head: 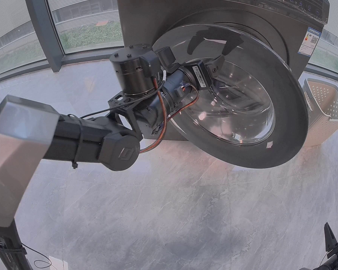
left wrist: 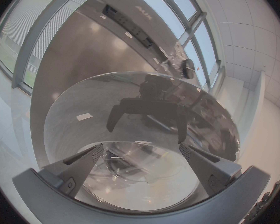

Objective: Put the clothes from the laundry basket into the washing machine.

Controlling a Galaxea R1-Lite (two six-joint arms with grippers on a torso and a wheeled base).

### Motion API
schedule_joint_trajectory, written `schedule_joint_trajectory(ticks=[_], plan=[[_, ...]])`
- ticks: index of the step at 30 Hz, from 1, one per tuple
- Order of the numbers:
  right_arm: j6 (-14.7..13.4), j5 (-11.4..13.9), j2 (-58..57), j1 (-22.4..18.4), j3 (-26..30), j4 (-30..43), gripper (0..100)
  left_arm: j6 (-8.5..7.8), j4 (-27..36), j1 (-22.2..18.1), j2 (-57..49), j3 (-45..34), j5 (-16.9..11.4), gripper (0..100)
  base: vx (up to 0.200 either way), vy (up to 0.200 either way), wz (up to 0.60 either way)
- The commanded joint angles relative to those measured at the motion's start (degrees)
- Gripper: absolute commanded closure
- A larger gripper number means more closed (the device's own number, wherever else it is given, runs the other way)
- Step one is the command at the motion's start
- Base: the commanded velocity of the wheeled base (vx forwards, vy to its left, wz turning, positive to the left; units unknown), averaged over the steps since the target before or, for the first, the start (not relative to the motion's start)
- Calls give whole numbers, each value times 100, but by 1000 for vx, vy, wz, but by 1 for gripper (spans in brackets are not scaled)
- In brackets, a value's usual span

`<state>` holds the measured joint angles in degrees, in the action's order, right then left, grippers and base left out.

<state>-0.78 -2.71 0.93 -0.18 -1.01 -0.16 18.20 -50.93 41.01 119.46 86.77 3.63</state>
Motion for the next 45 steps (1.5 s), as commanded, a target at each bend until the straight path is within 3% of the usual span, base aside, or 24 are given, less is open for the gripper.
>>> schedule_joint_trajectory(ticks=[1, 4, 8, 12, 15, 21, 23, 24, 25, 26, 27, 28, 30, 34, 38, 41, 43, 44, 45], plan=[[-1, -2, -93, 1, 92, -2, 0, 34, 110, -234, 807, 789, 498, 0, 0, 0, 0], [-1, 7, -93, 1, 92, -2, 0, 78, 119, -286, 825, 824, 577, 0, 0, 0, 0], [-1, 7, -93, 1, 92, -2, 0, 307, 277, -260, 588, 613, 577, 0, 0, 0, 0], [-1, -2, -93, 1, 92, -2, 0, 430, 417, -234, 236, 182, 533, 0, 0, 0, 0], [-1, -2, -93, 1, 92, -2, 0, 439, 435, -216, -397, -653, 454, 0, 0, 0, 0], [-1, -2, -93, 1, 92, -2, 0, 368, 470, 206, -2409, -3123, -108, 0, 0, 0, 0], [-1, -2, -93, 1, 92, -2, 0, 237, 470, 399, -3165, -3984, -126, 0, 0, 0, 0], [-1, -2, -93, 1, 92, -2, 0, 237, 470, 399, -3165, -3984, -126, 0, 0, 0, 0], [-1, -2, -93, 1, 92, -2, 0, -141, 470, 575, -3948, -4889, -100, 0, 0, 0, 0], [-1, -2, -93, 1, 92, -2, 0, -141, 470, 575, -3948, -4889, -100, 0, 0, 0, 0], [-1, -2, -93, 1, 92, -2, 0, -581, 435, 654, -4642, -5636, -56, 0, 0, 0, 0], [-1, -2, -93, 1, 92, -2, 0, -757, 461, 592, -5011, -5979, -47, 0, 0, 0, 0], [-1, -2, -93, 1, 92, -2, 0, -906, 479, 399, -5653, -6489, -47, 0, 0, 0, 0], [-1, -2, -93, 1, 92, -2, 0, -932, 488, -357, -6663, -7315, -82, 0, 0, 0, 0], [-1, -2, -93, 1, 92, -2, 0, -906, 576, -858, -7393, -7675, -91, 0, 0, 0, 0], [-1, -2, -93, 1, 92, -2, 0, -950, 989, -1429, -8140, -8027, -126, 0, 0, 0, 0], [-1, -2, -93, 1, 92, -2, 0, -950, 1033, -1473, -8201, -8053, -126, 0, 0, 0, 0], [-1, -2, -93, 1, 92, -2, 0, -959, 1455, -1886, -8773, -8167, -135, 0, 0, 0, 0], [-1, 7, -93, 1, 92, -2, 0, -959, 1586, -1992, -8966, -8185, -152, 0, 0, 0, 0]])
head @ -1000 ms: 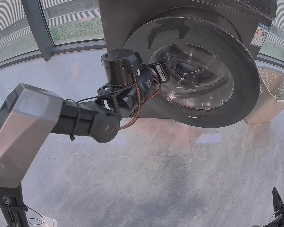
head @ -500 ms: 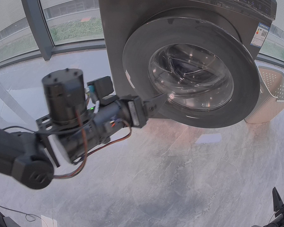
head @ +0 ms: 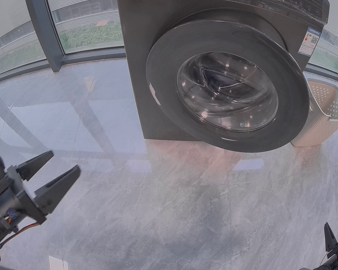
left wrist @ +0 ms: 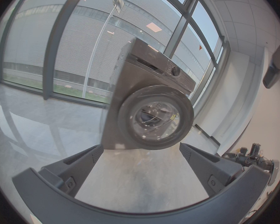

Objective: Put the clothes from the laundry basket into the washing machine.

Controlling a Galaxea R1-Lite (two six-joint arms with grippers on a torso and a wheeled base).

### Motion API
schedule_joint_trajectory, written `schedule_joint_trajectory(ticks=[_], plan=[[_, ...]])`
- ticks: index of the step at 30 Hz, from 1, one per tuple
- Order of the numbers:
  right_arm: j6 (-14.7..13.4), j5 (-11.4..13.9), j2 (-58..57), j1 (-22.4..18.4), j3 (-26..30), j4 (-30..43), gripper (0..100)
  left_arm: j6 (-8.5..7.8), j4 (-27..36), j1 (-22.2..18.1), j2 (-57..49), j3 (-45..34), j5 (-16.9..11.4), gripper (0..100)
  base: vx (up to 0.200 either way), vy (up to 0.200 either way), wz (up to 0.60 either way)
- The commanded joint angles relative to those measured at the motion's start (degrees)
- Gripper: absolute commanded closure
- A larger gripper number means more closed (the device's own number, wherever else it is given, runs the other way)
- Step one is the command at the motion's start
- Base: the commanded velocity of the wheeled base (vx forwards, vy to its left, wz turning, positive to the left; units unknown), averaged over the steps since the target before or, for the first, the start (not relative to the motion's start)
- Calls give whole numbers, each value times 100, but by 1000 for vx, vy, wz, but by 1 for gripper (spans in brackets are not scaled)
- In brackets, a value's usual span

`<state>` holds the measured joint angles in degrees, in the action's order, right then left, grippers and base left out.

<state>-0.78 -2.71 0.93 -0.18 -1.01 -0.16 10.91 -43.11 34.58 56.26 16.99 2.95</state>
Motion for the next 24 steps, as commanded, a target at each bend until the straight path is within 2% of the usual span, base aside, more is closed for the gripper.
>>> schedule_joint_trajectory(ticks=[1, 6, 8, 9, 10, 11, 13, 16, 17, 20, 21, 22, 23, 24], plan=[[8, 7, -93, 1, 92, -2, 0, -221, 980, -1463, -2849, -1225, -119, 0, 0, 0, 0], [34, 16, -93, -8, 92, -2, 0, -221, 1797, -2096, -3833, -1242, -295, 0, 0, 0, 0], [34, 25, -93, -8, 92, -2, 0, -221, 1946, -2202, -4053, -1234, -313, 0, 0, 0, 0], [34, 25, -93, 1, 92, -2, 0, -230, 2272, -2544, -4483, -1277, -374, 0, 0, 0, 0], [34, 25, -93, 1, 92, -2, 0, -230, 2272, -2544, -4483, -1277, -374, 0, 0, 0, 0], [34, 25, -93, -8, 92, -2, 0, -239, 2649, -2834, -4800, -1436, -532, 0, 0, 0, 0], [43, 33, -93, -8, 92, -2, 0, -370, 3080, -3072, -5099, -1576, -743, 0, 0, 0, 0], [43, 42, -93, -8, 92, -2, 0, -739, 3801, -3371, -5371, -1699, -858, 0, 0, 0, 0], [34, 33, -93, -8, 92, -2, 0, -766, 4117, -3458, -5573, -1682, -893, 0, 0, 0, 0], [8, 51, -93, -8, 92, 7, 0, -792, 4328, -3467, -5626, -1559, -726, 0, 0, 0, 0], [8, 60, -93, -8, 92, -19, 0, -810, 4328, -3467, -5626, -1559, -611, 0, 0, 0, 0], [-36, 104, -93, -8, 31, -151, 0, -906, 4390, -3458, -5626, -1576, -321, 0, 0, 0, 0], [-27, 121, -93, 1, -66, -301, 0, -924, 4425, -3450, -5617, -1629, -119, 0, 0, 0, 0], [-27, 121, -93, 1, -66, -301, 0, -924, 4425, -3450, -5617, -1629, -119, 0, 0, 0, 0]])
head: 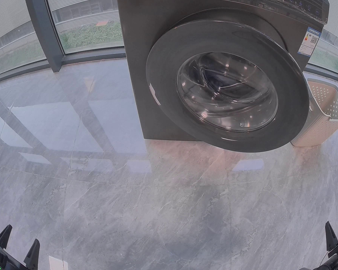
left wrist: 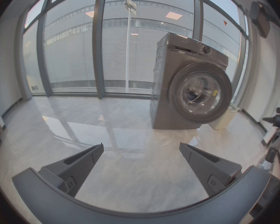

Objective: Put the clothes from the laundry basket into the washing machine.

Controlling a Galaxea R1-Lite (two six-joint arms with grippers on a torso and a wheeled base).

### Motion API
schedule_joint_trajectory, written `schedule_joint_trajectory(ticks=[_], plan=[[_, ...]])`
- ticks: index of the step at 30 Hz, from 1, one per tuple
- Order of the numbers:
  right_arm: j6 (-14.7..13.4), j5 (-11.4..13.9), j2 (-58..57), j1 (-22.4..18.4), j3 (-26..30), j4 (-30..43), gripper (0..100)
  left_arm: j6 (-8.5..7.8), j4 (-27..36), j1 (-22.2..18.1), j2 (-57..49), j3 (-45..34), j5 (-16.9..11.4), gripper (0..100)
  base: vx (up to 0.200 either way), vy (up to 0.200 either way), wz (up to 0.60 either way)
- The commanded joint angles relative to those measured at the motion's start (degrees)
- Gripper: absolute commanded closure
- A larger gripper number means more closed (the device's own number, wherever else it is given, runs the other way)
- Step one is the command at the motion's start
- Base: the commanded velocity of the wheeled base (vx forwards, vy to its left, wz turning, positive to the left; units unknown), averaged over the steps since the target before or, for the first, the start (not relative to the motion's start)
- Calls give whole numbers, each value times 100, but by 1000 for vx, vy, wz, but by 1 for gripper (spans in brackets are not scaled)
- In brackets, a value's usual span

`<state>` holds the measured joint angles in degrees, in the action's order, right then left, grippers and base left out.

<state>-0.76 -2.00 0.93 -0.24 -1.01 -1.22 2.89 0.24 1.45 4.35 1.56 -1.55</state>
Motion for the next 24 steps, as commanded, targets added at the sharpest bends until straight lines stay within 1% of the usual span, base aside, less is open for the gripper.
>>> schedule_joint_trajectory(ticks=[1, 2, 3, 5, 6, 7, 8, 9, 11, 13, 14, 15, 18, 19, 20, 21, 22, 24], plan=[[-162, 33, -66, 24, -584, -493, 0, -60, -16, -136, -426, -147, 401, 0, 0, 0, 0], [-188, 42, -40, 24, -681, -493, 0, -69, -7, -145, -426, -147, 383, 0, 0, 0, 0], [-232, 59, 136, 42, -813, -405, 0, -157, -16, -154, -435, -156, 375, 0, 0, 0, 0], [-267, 209, 391, 77, -716, -142, 0, -386, -7, -154, -435, -156, 278, 0, 0, 0, 0], [-302, 402, 610, 121, -593, 25, 0, -412, -7, -145, -426, -156, 181, 0, 0, 0, 0], [-302, 402, 610, 121, -593, 25, 0, -412, -7, -145, -426, -156, 181, 0, 0, 0, 0], [-434, 727, 1111, 244, -470, 87, 0, -403, -7, -136, -426, -156, 146, 0, 0, 0, 0], [-592, 912, 1489, 332, -453, 52, 0, -386, -7, -136, -426, -156, 137, 0, 0, 0, 0], [-768, 1140, 2026, 446, -505, -54, 0, -377, 2, -136, -426, -156, 128, 0, 0, 0, 0], [-724, 1325, 2597, 604, -611, -326, 0, -386, 2, -127, -426, -156, 128, 0, 0, 0, 0], [-715, 1343, 2676, 631, -628, -388, 0, -386, 2, -127, -426, -147, 128, 0, 0, 0, 0], [-636, 1430, 3089, 807, -716, -643, 0, -386, -7, -136, -426, -156, 128, 0, 0, -200, 0], [-610, 1430, 3827, 1149, -901, -1003, 0, -386, -7, -136, -426, -156, 120, 0, 0, -200, 0], [-610, 1430, 3827, 1149, -901, -1003, 0, -386, -7, -136, -426, -156, 120, 0, 0, -200, 0], [-680, 1413, 4363, 1343, -1050, -1337, 0, -386, -7, -136, -426, -156, 120, 0, 0, -200, 0], [-680, 1413, 4372, 1343, -1059, -1346, 0, -386, -7, -136, -426, -156, 120, 0, 0, -200, 0], [-707, 1413, 4733, 1395, -1156, -1592, 0, -386, -7, -136, -426, -156, 120, 0, 0, -200, 0], [-856, 1413, 5313, 1492, -1331, -1952, 0, -394, 2, -136, -426, -156, 120, 0, 0, -200, 0]])
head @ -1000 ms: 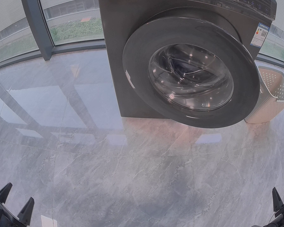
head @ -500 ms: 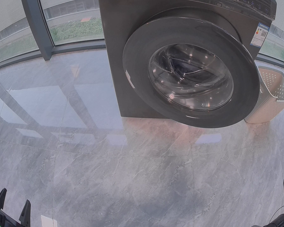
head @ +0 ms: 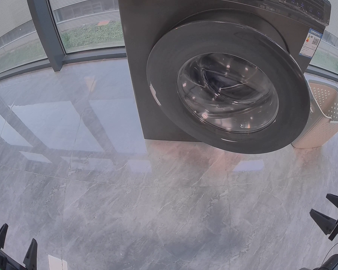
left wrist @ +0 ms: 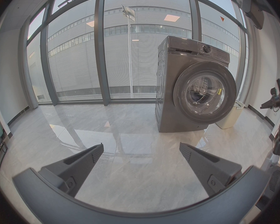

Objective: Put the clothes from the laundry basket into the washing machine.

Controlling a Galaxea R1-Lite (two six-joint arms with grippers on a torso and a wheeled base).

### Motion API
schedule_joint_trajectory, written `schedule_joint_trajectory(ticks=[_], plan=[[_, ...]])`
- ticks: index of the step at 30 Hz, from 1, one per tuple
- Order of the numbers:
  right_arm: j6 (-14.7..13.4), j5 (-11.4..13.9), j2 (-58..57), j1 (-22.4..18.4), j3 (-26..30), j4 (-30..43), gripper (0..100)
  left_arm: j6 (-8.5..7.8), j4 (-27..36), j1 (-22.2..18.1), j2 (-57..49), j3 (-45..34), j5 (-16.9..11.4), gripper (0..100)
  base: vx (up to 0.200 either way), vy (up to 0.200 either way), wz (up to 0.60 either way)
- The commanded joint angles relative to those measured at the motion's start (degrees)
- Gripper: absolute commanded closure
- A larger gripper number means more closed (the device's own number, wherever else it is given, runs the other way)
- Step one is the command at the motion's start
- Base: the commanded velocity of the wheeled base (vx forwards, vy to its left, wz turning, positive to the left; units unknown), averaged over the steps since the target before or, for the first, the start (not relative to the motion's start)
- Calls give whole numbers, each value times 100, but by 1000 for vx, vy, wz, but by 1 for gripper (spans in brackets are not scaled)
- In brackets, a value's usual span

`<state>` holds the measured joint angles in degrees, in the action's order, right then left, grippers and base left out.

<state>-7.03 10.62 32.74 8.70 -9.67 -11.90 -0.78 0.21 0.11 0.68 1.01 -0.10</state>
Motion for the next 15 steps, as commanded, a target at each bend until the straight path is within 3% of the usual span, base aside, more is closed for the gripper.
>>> schedule_joint_trajectory(ticks=[1, 6, 11, 15], plan=[[-307, 151, 2359, 676, -536, -1016, 0, -27, -3, -2, -59, -101, -25, 0, 0, -200, 0], [-1054, 63, 3379, 1327, -897, -1904, 0, -27, -3, -2, -59, -101, -25, 0, 0, -200, 0], [-1591, -332, 3985, 1837, -1187, -2633, 0, -45, -3, -2, -68, -101, -25, 0, 0, -200, 0], [-1925, -420, 4258, 2012, -1450, -2809, 0, -63, -3, -2, -68, -101, -34, 0, 0, 0, 0]])
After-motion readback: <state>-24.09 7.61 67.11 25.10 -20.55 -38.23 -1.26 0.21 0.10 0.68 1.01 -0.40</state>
